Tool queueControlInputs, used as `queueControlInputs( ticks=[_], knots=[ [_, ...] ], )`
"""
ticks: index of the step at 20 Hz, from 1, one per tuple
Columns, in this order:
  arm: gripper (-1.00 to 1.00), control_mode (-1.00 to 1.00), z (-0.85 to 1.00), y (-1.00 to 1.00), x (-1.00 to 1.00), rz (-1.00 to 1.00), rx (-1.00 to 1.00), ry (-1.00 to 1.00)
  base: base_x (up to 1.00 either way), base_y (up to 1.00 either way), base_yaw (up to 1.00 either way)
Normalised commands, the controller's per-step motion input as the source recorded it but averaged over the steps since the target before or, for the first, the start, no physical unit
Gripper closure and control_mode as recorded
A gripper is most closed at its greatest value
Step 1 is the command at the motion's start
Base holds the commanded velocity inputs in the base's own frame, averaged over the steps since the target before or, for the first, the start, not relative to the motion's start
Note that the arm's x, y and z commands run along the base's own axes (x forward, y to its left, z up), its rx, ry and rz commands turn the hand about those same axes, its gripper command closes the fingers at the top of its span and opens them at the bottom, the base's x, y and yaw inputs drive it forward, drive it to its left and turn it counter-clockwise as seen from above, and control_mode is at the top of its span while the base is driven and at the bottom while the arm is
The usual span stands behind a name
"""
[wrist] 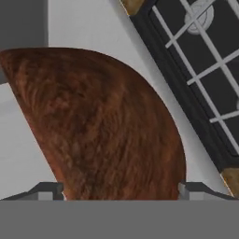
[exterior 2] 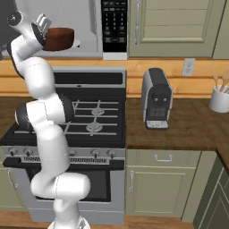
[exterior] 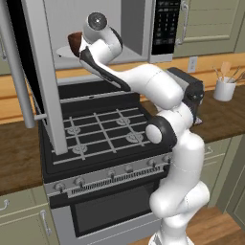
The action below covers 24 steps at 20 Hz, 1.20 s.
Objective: Pick the lemon wedge from the sink and place it in the bowl. Then pick the bowl and place it in the microwave. Then close the microwave door and press the start button.
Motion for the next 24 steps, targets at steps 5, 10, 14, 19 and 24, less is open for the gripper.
queueControlInputs(
  ticks=[5,10,14,19,24],
  knots=[
    [-1.00,-1.00,0.06,-0.14,0.39,0.12,-0.02,-0.09,0.00,0.00,0.00],
    [-1.00,-1.00,0.12,-0.15,-1.00,0.14,0.00,-0.13,0.00,0.00,0.00],
    [-1.00,-1.00,-0.15,-0.41,-1.00,0.13,-0.01,-0.03,0.00,0.00,0.00],
    [-1.00,-1.00,-0.75,-0.73,-1.00,0.15,-0.09,0.00,0.00,0.00,0.00],
    [-1.00,-1.00,-0.80,-0.75,-1.00,0.16,-0.09,0.00,0.00,0.00,0.00]
  ],
)
